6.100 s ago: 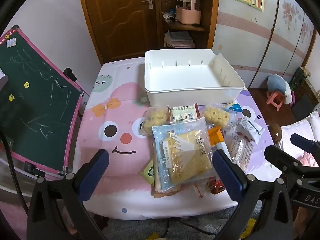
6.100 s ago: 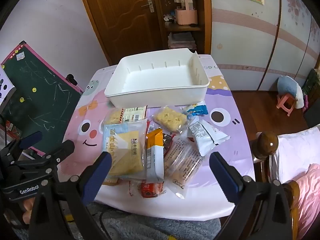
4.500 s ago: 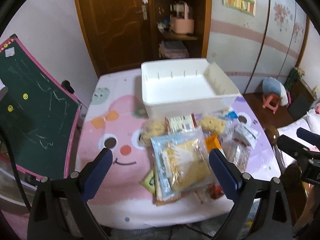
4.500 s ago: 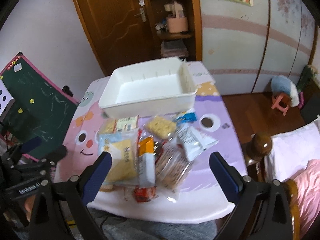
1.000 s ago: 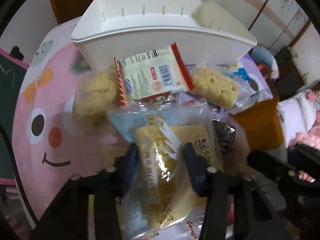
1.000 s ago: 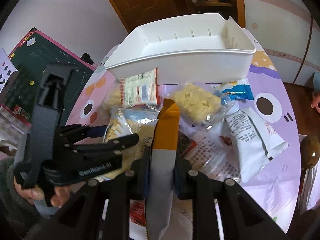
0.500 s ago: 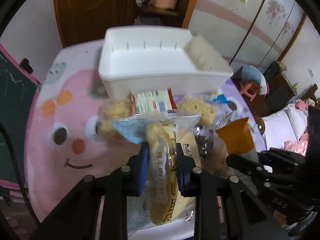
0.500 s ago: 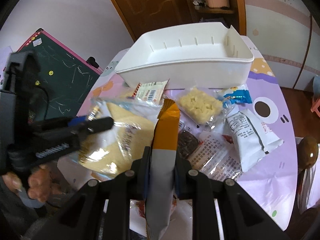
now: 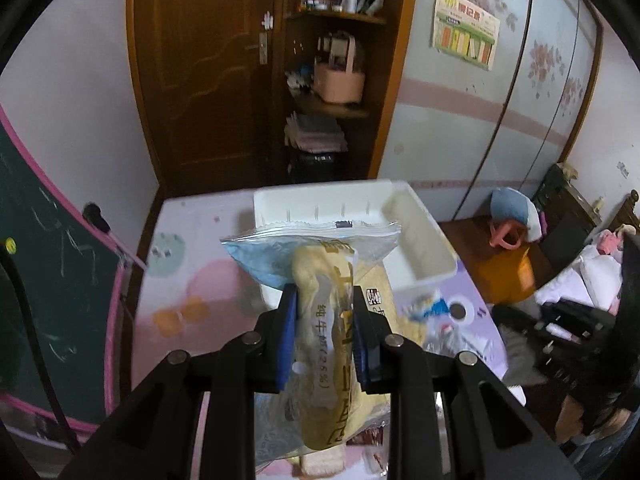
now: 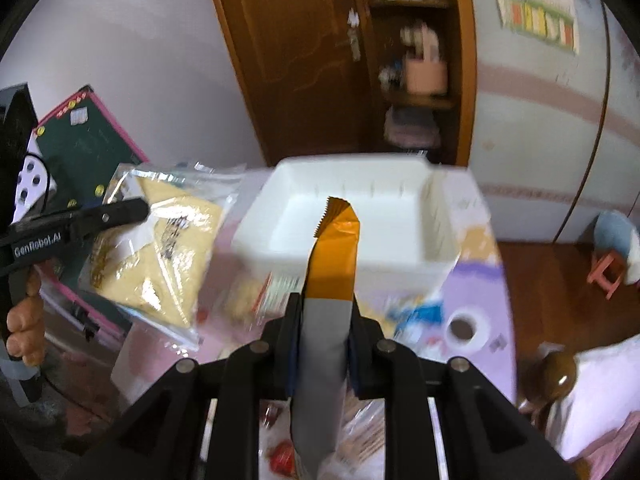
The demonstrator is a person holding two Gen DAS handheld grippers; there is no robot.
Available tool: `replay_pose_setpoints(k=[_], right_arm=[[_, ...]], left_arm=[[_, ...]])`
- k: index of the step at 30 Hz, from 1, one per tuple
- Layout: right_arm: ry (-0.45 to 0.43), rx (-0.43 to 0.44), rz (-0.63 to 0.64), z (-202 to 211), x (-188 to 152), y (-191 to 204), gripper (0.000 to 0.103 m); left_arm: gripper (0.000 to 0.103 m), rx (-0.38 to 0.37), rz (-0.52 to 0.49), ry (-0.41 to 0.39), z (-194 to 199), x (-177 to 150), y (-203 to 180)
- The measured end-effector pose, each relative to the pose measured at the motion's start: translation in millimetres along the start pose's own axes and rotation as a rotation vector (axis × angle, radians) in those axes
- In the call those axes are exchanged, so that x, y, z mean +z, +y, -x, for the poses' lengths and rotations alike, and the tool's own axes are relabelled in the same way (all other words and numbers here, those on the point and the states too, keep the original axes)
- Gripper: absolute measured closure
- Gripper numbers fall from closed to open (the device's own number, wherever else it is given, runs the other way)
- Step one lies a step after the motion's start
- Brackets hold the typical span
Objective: Organize snacks
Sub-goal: 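Lift both snacks over the white basket and open both tools to drop them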
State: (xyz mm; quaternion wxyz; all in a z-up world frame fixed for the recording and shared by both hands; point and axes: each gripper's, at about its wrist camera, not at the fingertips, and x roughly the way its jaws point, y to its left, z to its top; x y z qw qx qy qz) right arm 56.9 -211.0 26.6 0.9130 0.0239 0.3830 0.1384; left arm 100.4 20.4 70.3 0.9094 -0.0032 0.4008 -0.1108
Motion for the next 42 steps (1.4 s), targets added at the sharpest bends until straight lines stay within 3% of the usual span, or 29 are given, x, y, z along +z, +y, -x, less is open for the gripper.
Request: replay_pose_setpoints(k=[7, 12, 16, 26, 38, 40, 41, 42], right_arm=[[-0.102, -0.062, 0.005, 12, 83, -4, 0.084], [-0.12, -0.069, -0.017, -9, 126, -6, 0.084], [-0.091, -0.065, -0.046, -45, 147, -8, 0.084], [0.066, -0.055, -0.105, -137, 137, -18, 0.083], [0.217, -0.045, -0.127, -196, 107, -25, 0.08], [0.222, -0.033, -0.135, -200, 107, -28, 0.079], [0.222, -0.036, -0.141, -201, 106, -29, 0.074], [0.221, -0.041, -0.146, -201, 104, -29, 0.067]], left_arm=[[0.081, 0.054, -0.028, -0.053, -3, 61, 1], [0.081, 0.077, -0.032, -0.08, -30, 102, 1], [0.081, 0.059, -0.015, -0.051, -69, 118, 5], [0.081, 0.045, 0.007, 0.049, -169, 113, 5], [0.078, 0.089, -0.023, 0.126, -217, 86, 1], [0.07, 0.107, -0.025, 0.14, -220, 83, 0], [0.051, 0.105, -0.024, 0.142, -220, 81, 1], [0.022, 0.102, -0.022, 0.14, -220, 81, 1]])
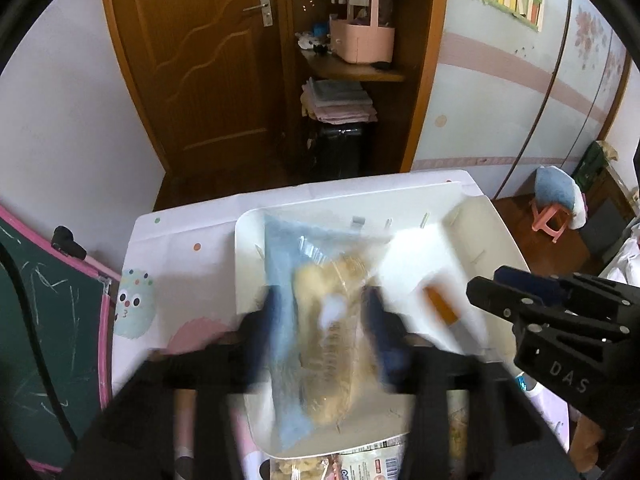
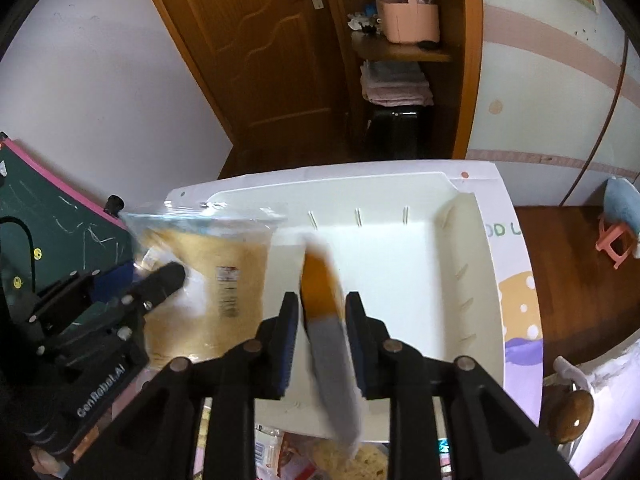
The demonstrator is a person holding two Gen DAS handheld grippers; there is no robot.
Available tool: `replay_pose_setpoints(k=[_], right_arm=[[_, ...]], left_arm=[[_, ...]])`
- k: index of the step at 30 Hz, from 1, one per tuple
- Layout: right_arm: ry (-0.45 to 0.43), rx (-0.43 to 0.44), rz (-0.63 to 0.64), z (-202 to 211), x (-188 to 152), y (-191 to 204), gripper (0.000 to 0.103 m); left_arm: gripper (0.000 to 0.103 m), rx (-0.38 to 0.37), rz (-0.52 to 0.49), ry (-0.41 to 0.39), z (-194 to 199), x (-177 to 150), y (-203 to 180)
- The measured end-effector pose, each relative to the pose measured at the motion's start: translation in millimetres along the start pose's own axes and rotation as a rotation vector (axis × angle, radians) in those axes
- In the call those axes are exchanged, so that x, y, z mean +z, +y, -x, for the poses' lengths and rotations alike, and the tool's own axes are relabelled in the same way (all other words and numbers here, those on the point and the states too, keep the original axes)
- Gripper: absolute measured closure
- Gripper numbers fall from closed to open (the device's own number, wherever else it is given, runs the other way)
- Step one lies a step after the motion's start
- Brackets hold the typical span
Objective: Organize snacks
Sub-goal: 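Lift both snacks over the white basket and open both tools to drop them, then withdraw both tools from the basket back toward the remaining snacks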
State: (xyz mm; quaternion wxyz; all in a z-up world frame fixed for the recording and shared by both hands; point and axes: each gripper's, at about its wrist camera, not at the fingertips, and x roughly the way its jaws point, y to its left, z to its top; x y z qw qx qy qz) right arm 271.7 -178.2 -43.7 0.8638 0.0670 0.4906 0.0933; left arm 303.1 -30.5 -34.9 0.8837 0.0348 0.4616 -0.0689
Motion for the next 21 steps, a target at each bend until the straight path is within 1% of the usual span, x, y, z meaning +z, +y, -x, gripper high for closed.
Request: replay_pose_setpoints(k=[2, 3, 4, 7, 11, 15, 17, 19, 21], right_arm=[[-0.01, -0.023, -0.021, 1, -1, -3, 0.061], [-0.014, -0.027, -0.029, 3, -1, -4, 0.057], [-0.015, -0.025, -0.039, 5, -2, -6, 0.056], [-0.011, -0.033, -0.045, 10, -2, -8, 0.056], [-0.022, -0.05, -0.016, 23, -5, -6, 0.056], [-0.031, -0.051, -0.008, 39, -11, -4, 0.056], [-0.037, -0.043, -0.014, 48, -14, -3, 0.056], [-0.054, -0.045, -0.015, 59, -19, -1, 0.056], [-0.076, -0.057, -0.011, 70, -24, -1, 0.056]], left_arm=[[0.006, 0.035, 0.02, -0.032, 5, -2, 2], [0.006, 0.033, 0.03, -0.06, 11, -3, 4], [0.006, 0.014, 0.035, -0.071, 14, -4, 6], [0.006, -0.004, 0.052, -0.059, 20, -5, 10], [0.006, -0.017, 0.086, -0.087, 34, -7, 15], [0.006, -0.046, 0.125, -0.104, 51, -11, 21], [0.006, -0.045, 0.138, -0.135, 64, -14, 24], [0.006, -0.028, 0.135, -0.165, 79, -18, 25], [0.006, -0.018, 0.122, -0.174, 89, -20, 25]])
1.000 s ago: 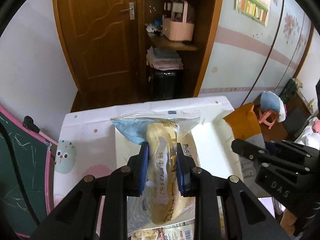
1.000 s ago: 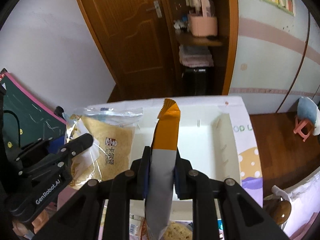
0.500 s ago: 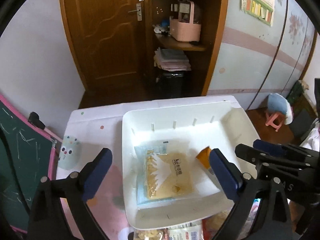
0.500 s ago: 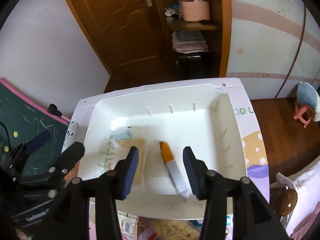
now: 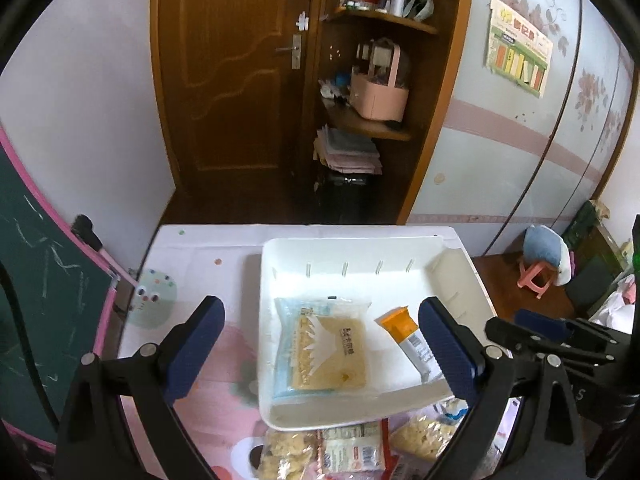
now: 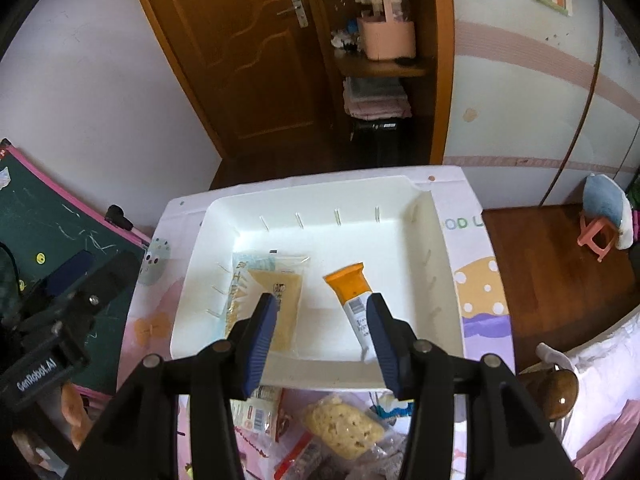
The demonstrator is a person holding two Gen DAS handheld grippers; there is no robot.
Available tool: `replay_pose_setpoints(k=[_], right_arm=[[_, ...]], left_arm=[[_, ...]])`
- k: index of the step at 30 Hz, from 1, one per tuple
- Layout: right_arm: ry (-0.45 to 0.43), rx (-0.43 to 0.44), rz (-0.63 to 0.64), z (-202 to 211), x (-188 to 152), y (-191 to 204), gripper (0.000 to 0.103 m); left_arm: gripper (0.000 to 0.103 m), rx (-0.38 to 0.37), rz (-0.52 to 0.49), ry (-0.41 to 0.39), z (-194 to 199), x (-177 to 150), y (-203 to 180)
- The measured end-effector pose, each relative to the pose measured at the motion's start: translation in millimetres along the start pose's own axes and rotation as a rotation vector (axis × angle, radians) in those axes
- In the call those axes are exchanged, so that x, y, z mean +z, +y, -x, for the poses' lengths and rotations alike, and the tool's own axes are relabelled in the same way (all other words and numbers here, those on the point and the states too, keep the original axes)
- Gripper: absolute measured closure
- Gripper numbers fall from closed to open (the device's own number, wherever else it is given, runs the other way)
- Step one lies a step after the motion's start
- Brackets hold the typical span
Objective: Organize snacks
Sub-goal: 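Withdraw both tools from the basket back toward the remaining snacks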
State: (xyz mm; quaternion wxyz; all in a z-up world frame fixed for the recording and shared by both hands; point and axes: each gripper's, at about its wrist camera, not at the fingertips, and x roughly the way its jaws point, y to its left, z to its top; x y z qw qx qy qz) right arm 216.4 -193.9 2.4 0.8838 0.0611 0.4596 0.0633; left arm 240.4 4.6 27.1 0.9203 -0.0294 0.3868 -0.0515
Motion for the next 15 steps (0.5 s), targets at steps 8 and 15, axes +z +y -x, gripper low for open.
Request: replay_pose_setpoints(k=[8, 15], right_arm=[[-0.076, -0.063, 0.018, 45, -27, -1, 0.056], [-0.144, -0.028, -0.021, 91, -57, -12, 0.056]], left_arm=[[0.006, 0.013, -0.07, -0.041, 54, -12, -2], [0.006, 0.007, -0.104, -0.092, 102, -31, -4]])
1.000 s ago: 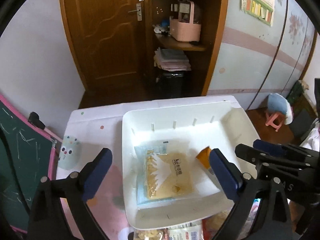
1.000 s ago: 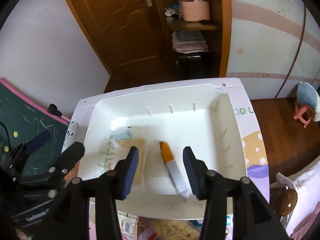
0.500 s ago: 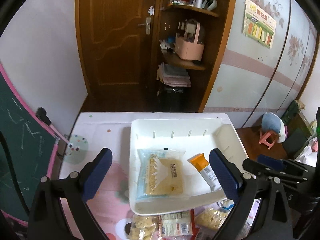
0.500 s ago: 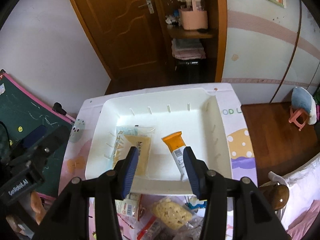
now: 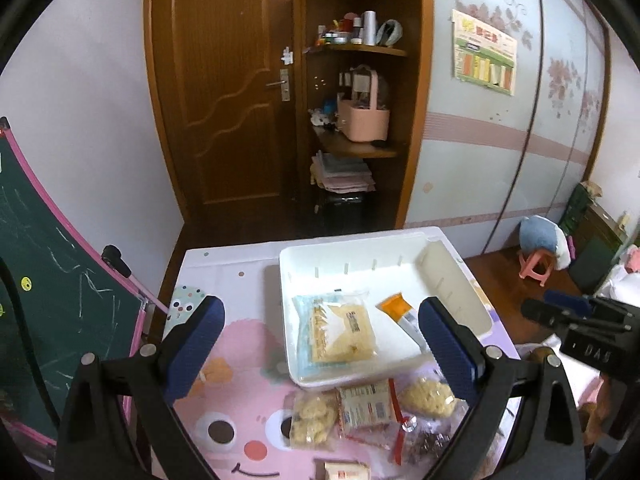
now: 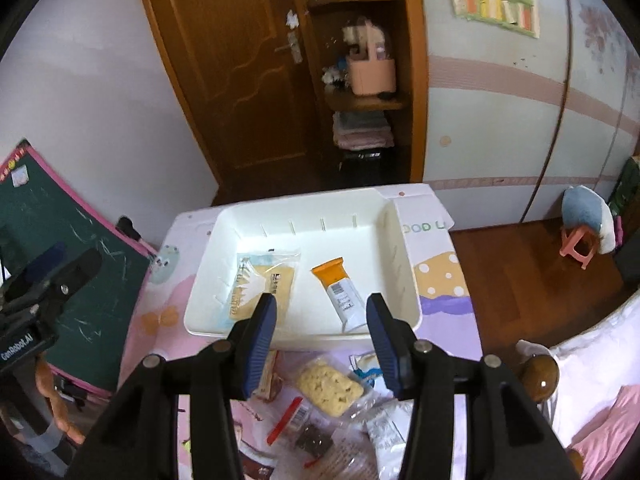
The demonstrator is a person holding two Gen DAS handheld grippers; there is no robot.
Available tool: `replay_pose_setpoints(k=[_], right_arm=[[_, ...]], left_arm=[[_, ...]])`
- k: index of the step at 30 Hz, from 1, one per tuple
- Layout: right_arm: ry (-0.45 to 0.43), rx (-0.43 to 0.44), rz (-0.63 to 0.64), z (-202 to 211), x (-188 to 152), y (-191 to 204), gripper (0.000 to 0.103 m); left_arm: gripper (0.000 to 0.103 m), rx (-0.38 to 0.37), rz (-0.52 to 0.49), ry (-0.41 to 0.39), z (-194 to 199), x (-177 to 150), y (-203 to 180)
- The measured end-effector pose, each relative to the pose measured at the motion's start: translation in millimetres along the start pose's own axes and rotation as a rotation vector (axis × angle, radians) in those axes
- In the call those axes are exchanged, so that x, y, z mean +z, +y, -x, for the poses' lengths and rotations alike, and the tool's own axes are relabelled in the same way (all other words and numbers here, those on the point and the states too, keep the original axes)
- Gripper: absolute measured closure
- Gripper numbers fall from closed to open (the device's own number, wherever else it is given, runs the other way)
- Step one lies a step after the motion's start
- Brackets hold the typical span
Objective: Organize snacks
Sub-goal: 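Withdraw both tools from the basket back toward the remaining snacks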
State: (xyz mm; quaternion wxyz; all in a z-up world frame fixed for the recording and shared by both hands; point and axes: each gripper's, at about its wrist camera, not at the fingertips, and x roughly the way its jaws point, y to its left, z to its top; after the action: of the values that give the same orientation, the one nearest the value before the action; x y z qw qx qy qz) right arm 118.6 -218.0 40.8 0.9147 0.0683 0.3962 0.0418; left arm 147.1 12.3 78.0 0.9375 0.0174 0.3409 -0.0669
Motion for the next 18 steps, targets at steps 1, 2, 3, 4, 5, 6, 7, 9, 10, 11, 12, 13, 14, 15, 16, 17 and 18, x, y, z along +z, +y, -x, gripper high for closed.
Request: replay_pose_setpoints(k=[1, 2, 3, 4, 5, 6, 7, 9, 10, 11, 12, 13, 14, 15, 16, 17, 18], right_arm=[[0.002, 0.003, -0.005, 6, -3, -2, 0.056], [0.01, 0.013, -0.003, 11, -5, -3, 0.056], [0.02, 0.022, 0.004, 16, -8, -3, 0.056], [0.028, 0.02, 0.025, 24, -13, -3, 0.056], [0.027, 0.01, 0.042, 30, -17, -2, 0.056], [0.024, -0.007, 0.07, 37, -22, 0, 0.056], [0.019, -0.022, 0.093, 43, -27, 2, 0.056], [0.012, -0.043, 0.131, 53, -37, 6, 0.049], [0.003, -0.044, 0.151, 60, -44, 7, 0.046], [-0.006, -0.04, 0.162, 64, -49, 8, 0.04], [-0.016, -0.034, 0.171, 68, -54, 10, 0.037], [-0.026, -0.034, 0.184, 73, -61, 12, 0.037], [-0.029, -0.036, 0.194, 75, -65, 13, 0.037], [-0.029, -0.038, 0.209, 77, -72, 15, 0.037], [-0.028, -0.035, 0.215, 78, -77, 17, 0.037], [-0.027, -0.03, 0.218, 78, -82, 18, 0.037], [-0.026, -0.021, 0.222, 79, -87, 19, 0.037]], left_arm=[[0.006, -0.004, -0.005, -0.003, 7, -2, -1], [0.006, -0.009, -0.011, -0.007, 14, -5, -2], [0.006, -0.016, -0.017, -0.01, 23, -9, -4], [0.006, -0.022, -0.019, -0.012, 29, -12, -4], [0.006, -0.031, -0.027, -0.012, 38, -16, -6], [0.006, -0.035, -0.032, -0.01, 43, -19, -7], [0.006, -0.044, -0.036, -0.008, 49, -23, -8], [0.006, -0.051, -0.039, -0.008, 60, -30, -8], [0.006, -0.051, -0.042, -0.006, 63, -33, -8], [0.006, -0.058, -0.052, -0.002, 68, -38, -9], [0.005, -0.07, -0.066, 0.007, 73, -43, -10], [0.005, -0.079, -0.078, 0.021, 76, -49, -11], [0.005, -0.086, -0.086, 0.032, 78, -54, -12], [0.005, -0.092, -0.089, 0.039, 79, -58, -12], [0.005, -0.097, -0.091, 0.046, 81, -63, -13], [0.005, -0.102, -0.095, 0.057, 83, -70, -14], [0.005, -0.103, -0.098, 0.061, 84, -76, -14]])
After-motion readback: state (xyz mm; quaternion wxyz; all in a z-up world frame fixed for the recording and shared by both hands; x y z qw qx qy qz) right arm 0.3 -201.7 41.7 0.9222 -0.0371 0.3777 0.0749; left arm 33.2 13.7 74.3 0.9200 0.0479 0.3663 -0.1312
